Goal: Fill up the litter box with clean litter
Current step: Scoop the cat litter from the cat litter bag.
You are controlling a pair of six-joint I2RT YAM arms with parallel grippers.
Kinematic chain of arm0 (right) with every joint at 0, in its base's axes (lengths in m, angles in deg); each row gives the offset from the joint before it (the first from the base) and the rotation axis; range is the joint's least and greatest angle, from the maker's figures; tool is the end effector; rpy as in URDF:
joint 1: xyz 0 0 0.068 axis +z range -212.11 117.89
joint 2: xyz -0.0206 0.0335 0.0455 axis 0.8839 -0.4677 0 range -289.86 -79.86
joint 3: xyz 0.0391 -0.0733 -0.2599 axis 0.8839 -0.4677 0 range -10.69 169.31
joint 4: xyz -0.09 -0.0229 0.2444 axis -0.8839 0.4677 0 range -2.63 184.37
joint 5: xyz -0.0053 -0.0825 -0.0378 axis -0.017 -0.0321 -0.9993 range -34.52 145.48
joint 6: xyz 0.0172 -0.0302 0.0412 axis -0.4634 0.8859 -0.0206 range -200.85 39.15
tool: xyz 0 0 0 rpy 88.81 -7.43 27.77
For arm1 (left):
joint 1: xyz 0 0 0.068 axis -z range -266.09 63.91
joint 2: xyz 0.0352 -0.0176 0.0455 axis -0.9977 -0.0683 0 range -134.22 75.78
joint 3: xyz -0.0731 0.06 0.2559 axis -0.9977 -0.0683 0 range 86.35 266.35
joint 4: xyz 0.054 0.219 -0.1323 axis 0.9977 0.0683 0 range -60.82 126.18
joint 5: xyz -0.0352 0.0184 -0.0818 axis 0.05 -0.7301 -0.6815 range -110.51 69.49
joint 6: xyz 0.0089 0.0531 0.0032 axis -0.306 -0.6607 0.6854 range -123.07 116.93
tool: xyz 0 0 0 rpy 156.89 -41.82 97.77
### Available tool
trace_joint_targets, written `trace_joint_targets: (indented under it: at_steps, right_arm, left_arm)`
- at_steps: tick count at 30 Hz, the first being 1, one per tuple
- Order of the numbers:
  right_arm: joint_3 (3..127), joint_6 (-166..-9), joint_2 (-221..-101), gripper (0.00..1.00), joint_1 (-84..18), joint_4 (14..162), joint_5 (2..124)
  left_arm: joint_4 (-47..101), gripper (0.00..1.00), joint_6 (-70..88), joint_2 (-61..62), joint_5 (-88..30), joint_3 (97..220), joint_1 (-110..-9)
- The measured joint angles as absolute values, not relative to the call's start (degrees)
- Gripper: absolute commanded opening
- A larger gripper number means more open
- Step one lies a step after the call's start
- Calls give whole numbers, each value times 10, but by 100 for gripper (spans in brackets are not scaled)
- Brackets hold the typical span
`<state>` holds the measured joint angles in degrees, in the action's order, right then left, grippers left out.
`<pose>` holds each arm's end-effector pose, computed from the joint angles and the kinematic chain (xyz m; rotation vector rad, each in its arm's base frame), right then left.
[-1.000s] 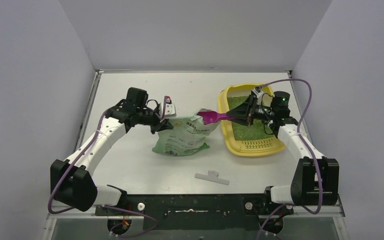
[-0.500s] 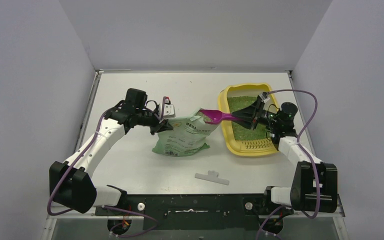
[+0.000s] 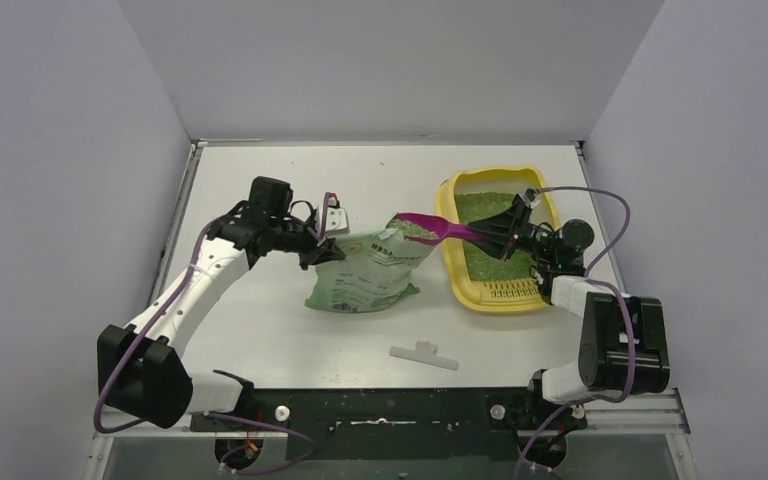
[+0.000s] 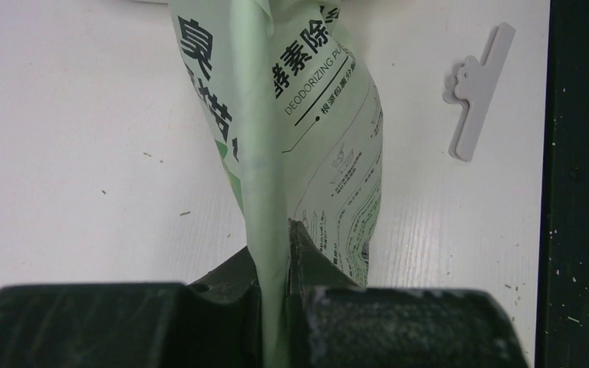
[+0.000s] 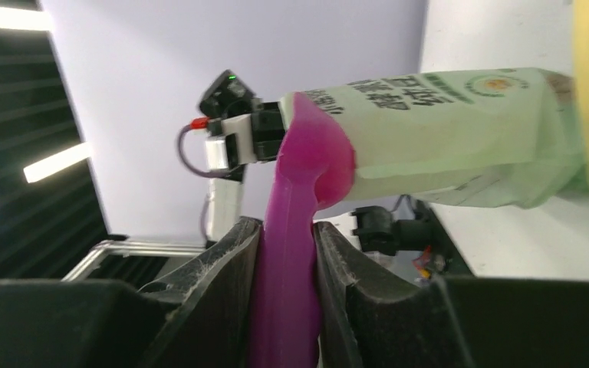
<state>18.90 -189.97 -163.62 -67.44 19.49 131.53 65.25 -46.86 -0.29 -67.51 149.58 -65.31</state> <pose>0.2656 0.0099 0.2320 0.4383 2.0028 2.1566 0.2463 -0.1212 0.2997 1.4665 1.6555 -0.7668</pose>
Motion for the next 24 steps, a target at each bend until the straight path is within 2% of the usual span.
trace_joint_targets:
  at_steps: [2, 4, 7, 10, 15, 24]
  right_arm:
    - [191, -1852, -1622, 0, -673, 255, 1312]
    - [212, -1739, -1586, 0, -661, 428, 1298]
    - [319, -1520, -1559, 0, -619, 747, 1251]
    - [369, -1410, -1540, 0, -622, 877, 1247]
    - [334, -1394, -1501, 0, -667, 916, 1276]
    - [253, -1511, -1453, 0, -677, 803, 1281]
  left_arm:
    - [652, 0, -468, -3, -675, 1495, -653]
    - [651, 0, -468, -3, -675, 1495, -653]
    - [651, 0, -468, -3, -676, 1495, -653]
    - [651, 0, -468, -3, -676, 1495, -653]
    - [647, 0, -468, -3, -681, 1494, -647]
    - [641, 0, -468, 2, -686, 1485, -648]
